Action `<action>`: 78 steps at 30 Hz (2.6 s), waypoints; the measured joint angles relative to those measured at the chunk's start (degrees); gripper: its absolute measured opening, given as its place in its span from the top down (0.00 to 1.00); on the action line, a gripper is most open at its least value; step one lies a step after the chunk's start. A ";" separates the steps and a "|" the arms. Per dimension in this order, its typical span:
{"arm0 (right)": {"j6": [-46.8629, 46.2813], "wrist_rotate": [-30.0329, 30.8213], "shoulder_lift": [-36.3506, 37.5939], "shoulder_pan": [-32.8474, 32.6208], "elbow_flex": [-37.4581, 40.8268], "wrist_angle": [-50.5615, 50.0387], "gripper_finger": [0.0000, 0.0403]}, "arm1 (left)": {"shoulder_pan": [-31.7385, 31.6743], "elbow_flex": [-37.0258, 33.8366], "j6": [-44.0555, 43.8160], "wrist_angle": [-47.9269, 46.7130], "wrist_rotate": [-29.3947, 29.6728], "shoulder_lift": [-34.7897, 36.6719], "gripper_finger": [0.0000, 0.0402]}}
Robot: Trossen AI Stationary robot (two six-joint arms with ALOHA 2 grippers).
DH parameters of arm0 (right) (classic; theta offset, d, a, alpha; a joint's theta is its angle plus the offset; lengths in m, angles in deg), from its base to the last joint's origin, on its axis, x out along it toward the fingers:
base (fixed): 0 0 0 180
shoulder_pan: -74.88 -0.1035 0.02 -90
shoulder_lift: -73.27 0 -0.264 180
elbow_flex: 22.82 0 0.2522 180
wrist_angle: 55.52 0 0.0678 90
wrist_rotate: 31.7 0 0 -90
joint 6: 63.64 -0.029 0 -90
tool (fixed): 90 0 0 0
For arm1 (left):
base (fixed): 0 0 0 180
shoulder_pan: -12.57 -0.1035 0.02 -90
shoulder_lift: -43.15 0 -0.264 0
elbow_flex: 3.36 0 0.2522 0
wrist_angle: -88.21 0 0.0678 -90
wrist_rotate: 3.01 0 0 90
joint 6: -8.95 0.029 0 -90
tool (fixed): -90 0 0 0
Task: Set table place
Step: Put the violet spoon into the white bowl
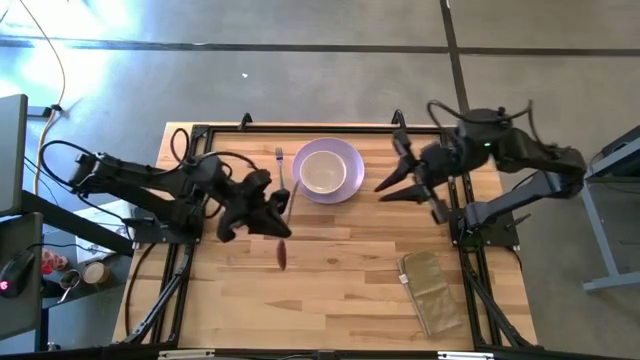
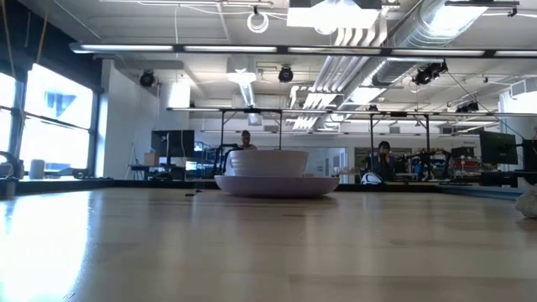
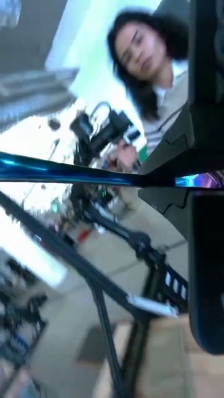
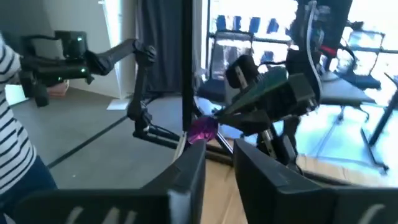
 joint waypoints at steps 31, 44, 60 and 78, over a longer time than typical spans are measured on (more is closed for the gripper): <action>-19.17 -22.64 -23.27 7.84 0.07 39.04 0.59 | 0.11 -0.07 3.37 -1.44 -0.65 -0.46 0.99; -15.81 -20.73 -23.30 7.61 0.07 40.72 0.59 | 0.11 -0.09 2.49 0.14 -0.06 -3.80 0.99; -12.79 -21.80 -23.17 6.89 0.04 38.05 0.97 | 0.11 -0.07 2.55 6.56 -0.60 -6.08 0.99; -7.98 -4.11 -21.28 9.84 -0.11 19.88 1.00 | -0.17 -0.15 3.75 3.67 4.17 -6.21 0.60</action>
